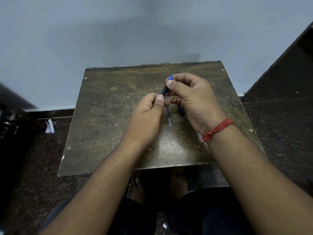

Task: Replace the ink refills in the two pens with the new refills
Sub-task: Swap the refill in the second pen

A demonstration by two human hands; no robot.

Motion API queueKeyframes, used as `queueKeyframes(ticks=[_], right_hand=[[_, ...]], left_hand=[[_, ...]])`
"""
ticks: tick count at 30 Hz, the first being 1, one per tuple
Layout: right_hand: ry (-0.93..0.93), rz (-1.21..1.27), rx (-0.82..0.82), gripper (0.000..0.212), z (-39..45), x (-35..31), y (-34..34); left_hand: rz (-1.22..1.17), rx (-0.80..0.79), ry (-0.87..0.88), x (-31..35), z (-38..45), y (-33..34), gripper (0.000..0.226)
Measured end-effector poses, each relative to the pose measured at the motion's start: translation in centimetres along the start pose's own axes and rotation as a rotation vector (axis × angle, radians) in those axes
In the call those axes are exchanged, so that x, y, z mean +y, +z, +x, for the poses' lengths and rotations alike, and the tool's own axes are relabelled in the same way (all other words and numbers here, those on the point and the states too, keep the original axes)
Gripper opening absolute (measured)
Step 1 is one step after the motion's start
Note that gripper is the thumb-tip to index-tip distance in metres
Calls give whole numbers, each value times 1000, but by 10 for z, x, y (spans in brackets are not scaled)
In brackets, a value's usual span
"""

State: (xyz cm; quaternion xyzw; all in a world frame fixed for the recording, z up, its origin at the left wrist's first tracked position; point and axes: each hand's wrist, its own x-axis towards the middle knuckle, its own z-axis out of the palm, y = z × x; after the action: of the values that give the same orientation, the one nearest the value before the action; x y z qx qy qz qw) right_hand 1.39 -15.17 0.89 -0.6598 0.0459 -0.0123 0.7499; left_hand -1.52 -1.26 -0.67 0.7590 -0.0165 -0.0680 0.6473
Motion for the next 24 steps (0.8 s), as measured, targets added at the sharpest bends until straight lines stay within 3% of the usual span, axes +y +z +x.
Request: queueKeyframes(ticks=[5,10,13,18,24], right_hand=[[48,83,-9,20,0,-4,-3],[42,64,-16,6,1,-3,-4],[0,2,2,12,0,0,-1],[30,84,-19,4,-1,-3,1],[74,99,-69,16,-2,-7,-6]], left_hand=[[-56,-7,-5,3,-1,0,32],[-48,13,27,1,1,-1,32],[-24,10,31,-2,2,0,31],[-34,2,28,-2,3,0,31],[-25,-3,31,-1,2,-2,33]])
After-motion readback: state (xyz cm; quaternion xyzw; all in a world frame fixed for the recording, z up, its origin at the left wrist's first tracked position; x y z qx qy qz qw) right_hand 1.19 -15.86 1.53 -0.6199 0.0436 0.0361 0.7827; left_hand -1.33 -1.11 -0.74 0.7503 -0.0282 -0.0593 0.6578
